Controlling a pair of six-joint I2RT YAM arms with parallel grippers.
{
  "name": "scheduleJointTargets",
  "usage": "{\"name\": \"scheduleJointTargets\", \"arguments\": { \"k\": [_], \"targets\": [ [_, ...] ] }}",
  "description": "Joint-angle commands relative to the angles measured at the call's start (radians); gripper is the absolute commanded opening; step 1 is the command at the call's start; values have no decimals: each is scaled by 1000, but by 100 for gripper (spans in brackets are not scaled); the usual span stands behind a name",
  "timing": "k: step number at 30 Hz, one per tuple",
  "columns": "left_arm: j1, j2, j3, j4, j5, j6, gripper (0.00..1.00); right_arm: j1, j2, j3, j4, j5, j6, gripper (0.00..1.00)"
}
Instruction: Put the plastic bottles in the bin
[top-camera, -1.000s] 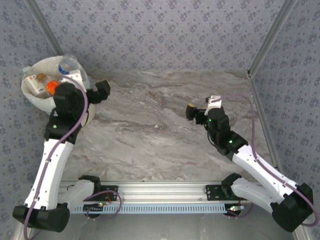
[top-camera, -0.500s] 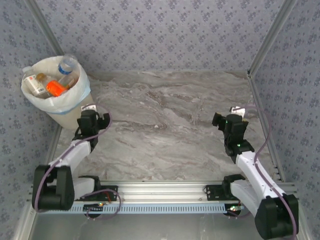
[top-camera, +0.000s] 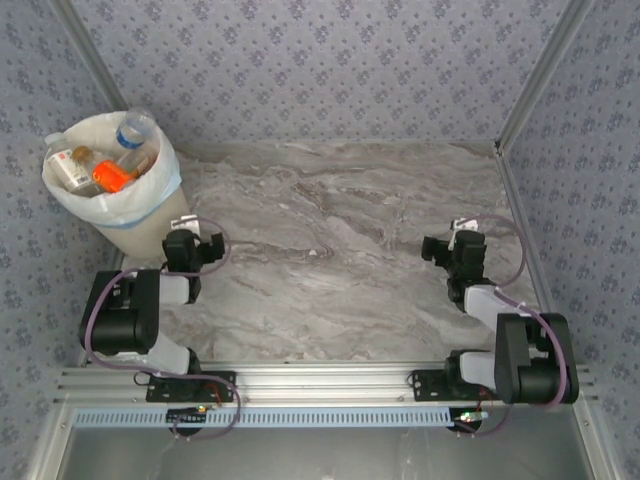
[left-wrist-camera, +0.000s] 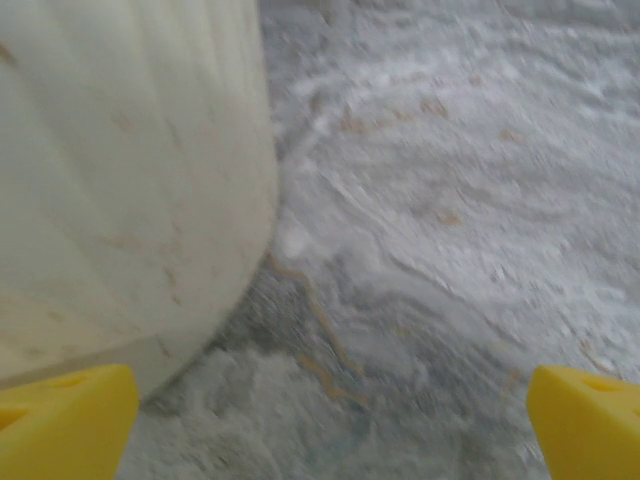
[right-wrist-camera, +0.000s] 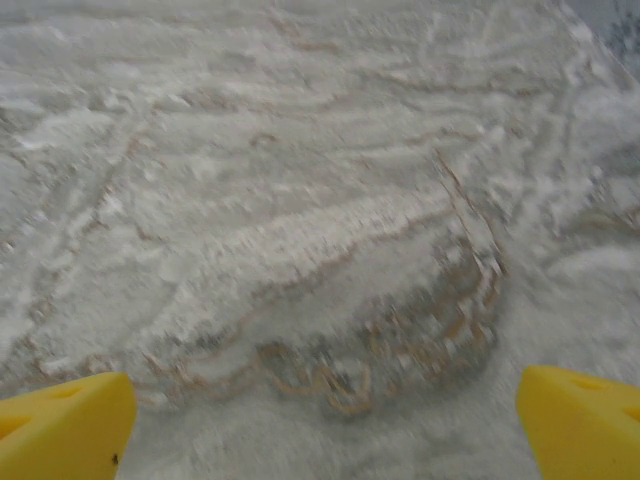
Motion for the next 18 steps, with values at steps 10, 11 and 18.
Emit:
{"name": "scheduleJointTargets", "arguments": {
  "k": [10,11,18],
  "targets": [
    [-12,1,2,106,-94,-17,99,-27,239,-21,440,-112,-106,100],
    [-12,-1,2,106,-94,-17,99,-24,248,48,313,-101,-103,100],
    [-13,0,2,106,-94,-17,99,-28,252,28,347,-102,-101,100]
  ]
}}
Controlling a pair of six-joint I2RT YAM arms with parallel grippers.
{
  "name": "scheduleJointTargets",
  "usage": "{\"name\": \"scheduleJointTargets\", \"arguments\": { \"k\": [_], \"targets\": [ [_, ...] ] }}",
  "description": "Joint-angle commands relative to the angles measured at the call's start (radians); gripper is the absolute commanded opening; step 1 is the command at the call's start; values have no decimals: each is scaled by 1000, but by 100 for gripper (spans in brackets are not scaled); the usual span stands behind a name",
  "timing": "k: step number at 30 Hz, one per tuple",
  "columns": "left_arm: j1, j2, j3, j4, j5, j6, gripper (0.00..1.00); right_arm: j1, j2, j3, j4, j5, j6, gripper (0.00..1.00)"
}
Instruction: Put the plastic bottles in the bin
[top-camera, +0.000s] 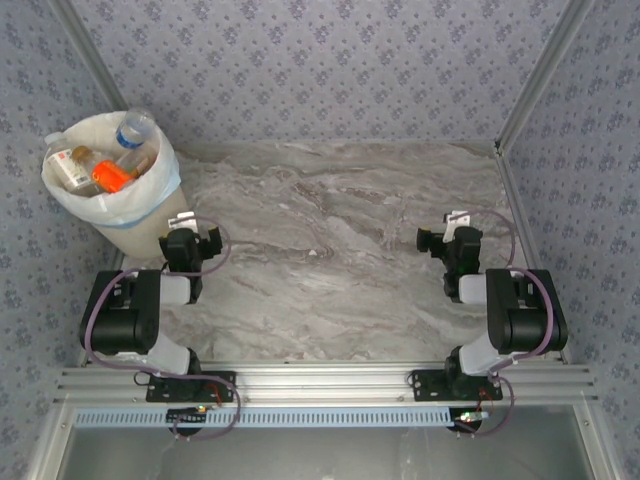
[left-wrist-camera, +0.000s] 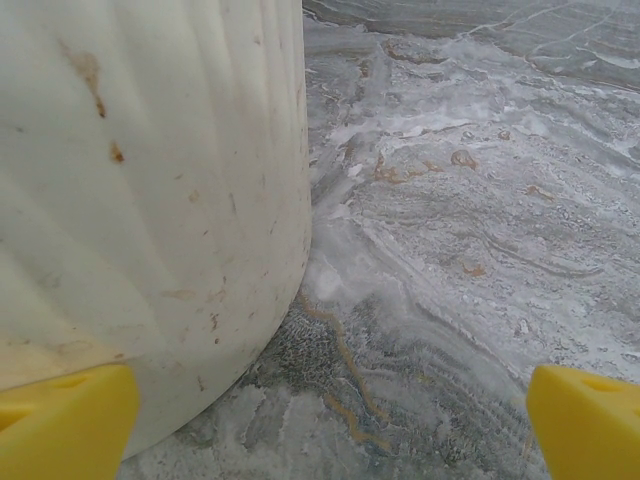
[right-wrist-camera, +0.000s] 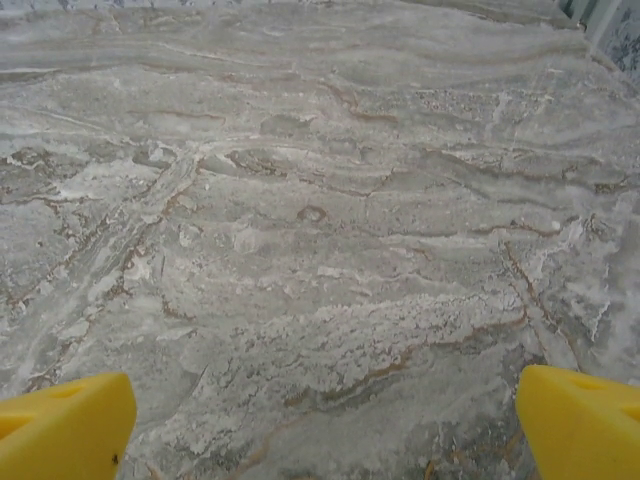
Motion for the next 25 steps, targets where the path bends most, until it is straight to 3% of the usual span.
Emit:
{"name": "scheduleJointTargets", "arguments": {
  "k": [1,8,11,25],
  "targets": [
    [-2,1,3,66,-32,0,99,-5,-3,12,3,-9,-13,100],
    [-2,1,3,64,-31,1,100,-6,-3,12,3,-15,-13,100],
    [-2,1,4,64,-31,1,99,-25,-3,10,4,-83,-16,100],
    [0,2,8,55,4,13,99,-23,-3,12,3,-81,-17,100]
  ]
}}
